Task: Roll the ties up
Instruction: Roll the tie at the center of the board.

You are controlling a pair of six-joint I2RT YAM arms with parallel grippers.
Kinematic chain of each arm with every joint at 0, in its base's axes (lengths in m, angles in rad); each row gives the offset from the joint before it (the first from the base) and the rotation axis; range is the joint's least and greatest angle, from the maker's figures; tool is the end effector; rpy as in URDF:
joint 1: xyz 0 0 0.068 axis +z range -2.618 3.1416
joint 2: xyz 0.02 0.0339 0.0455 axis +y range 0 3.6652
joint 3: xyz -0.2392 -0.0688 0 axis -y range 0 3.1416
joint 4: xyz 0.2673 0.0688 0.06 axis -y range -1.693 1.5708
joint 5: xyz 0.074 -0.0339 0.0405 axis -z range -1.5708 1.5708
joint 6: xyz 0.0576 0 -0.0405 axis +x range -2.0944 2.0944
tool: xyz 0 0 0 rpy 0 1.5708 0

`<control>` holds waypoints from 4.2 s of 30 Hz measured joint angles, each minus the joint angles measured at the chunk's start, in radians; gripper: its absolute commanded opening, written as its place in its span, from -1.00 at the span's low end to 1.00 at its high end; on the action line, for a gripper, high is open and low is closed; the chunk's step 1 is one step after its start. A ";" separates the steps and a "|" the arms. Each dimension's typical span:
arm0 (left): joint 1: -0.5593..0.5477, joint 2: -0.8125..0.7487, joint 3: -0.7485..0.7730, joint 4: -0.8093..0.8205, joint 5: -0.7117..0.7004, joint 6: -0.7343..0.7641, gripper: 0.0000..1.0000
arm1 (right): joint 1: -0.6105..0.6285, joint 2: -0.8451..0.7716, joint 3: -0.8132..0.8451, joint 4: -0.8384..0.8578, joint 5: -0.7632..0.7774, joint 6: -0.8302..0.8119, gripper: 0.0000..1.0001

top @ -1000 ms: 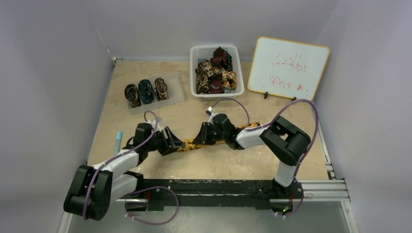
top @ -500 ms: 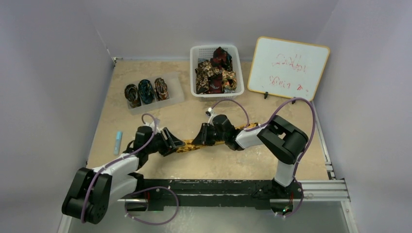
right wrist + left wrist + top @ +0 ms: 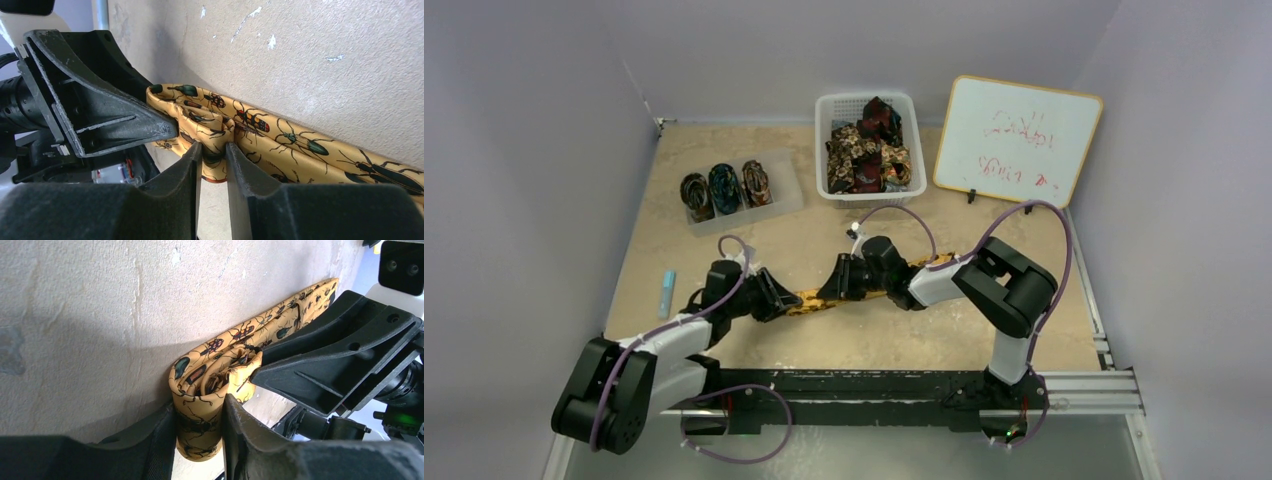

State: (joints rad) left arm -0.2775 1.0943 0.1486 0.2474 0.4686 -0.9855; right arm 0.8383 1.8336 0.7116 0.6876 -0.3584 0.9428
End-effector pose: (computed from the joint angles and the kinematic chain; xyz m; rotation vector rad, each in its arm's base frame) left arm 0.1962 -0.0829 0.0638 -0.5947 2.3969 -1.1484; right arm 0.2312 0.2873 0.0758 -0.1454 2.3091 1.4026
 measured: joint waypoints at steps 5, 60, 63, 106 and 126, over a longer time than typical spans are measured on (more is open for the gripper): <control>-0.009 -0.001 0.027 -0.049 -0.009 0.009 -0.53 | 0.000 0.000 0.000 -0.014 -0.002 -0.010 -0.33; -0.322 0.201 0.663 -0.829 -0.559 0.129 -0.62 | 0.000 -0.026 0.077 -0.122 0.023 -0.082 -0.43; -0.346 0.251 0.700 -0.864 -0.593 0.124 -0.62 | 0.000 -0.025 0.086 -0.132 0.036 -0.090 -0.57; -0.517 0.534 1.006 -1.131 -0.815 0.023 -0.57 | -0.140 -0.099 -0.040 -0.069 -0.021 -0.061 -0.49; -0.602 0.746 1.144 -1.056 -0.772 0.043 0.09 | -0.223 -0.621 -0.252 -0.216 0.288 -0.065 0.20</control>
State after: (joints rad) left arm -0.8791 1.8404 1.2926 -0.8085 -0.3038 -0.9428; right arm 0.6155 1.2121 0.4595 0.4721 -0.0704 0.8780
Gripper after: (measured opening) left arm 0.520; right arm 0.572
